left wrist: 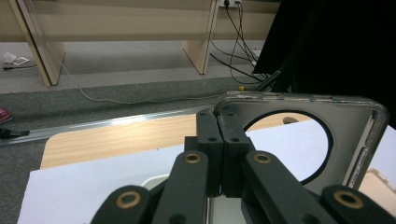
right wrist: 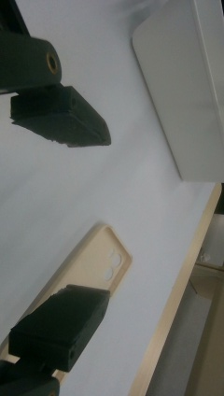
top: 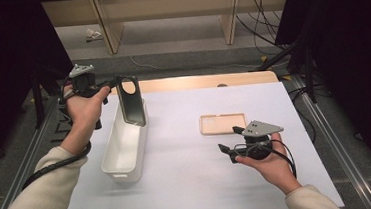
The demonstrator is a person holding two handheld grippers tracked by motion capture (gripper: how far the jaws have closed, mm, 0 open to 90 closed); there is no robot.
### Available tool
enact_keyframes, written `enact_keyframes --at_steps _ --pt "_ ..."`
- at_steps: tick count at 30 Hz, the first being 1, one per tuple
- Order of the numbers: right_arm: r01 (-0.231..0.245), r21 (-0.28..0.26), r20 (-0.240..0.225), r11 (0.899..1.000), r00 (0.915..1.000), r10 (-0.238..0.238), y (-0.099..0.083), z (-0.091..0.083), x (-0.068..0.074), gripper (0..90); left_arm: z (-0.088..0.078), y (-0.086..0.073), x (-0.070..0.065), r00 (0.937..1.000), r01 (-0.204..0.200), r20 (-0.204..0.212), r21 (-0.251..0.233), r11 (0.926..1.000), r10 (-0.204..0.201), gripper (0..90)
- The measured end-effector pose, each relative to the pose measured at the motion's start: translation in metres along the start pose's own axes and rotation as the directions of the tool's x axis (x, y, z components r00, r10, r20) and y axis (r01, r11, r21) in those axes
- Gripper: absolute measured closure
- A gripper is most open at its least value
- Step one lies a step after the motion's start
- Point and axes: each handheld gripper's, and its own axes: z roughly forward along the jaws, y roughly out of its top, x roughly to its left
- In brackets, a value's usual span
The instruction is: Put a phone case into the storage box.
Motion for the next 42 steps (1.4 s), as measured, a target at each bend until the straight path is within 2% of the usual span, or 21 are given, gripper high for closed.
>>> enact_keyframes --at_steps 15,42 --pt "-0.003 0.0 0.004 1.0 1.0 0.003 0.0 0.0 -0.001 22.1 0.009 0.003 0.008 0.9995 0.019 -0.024 -0.005 0.9998 -0.019 88.8" --pt "-0.01 -0.008 0.006 1.0 0.9999 0.01 0.0 -0.001 -0.002 21.9 0.026 0.004 0.019 0.9979 0.016 -0.062 -0.009 0.9998 -0.017 88.7"
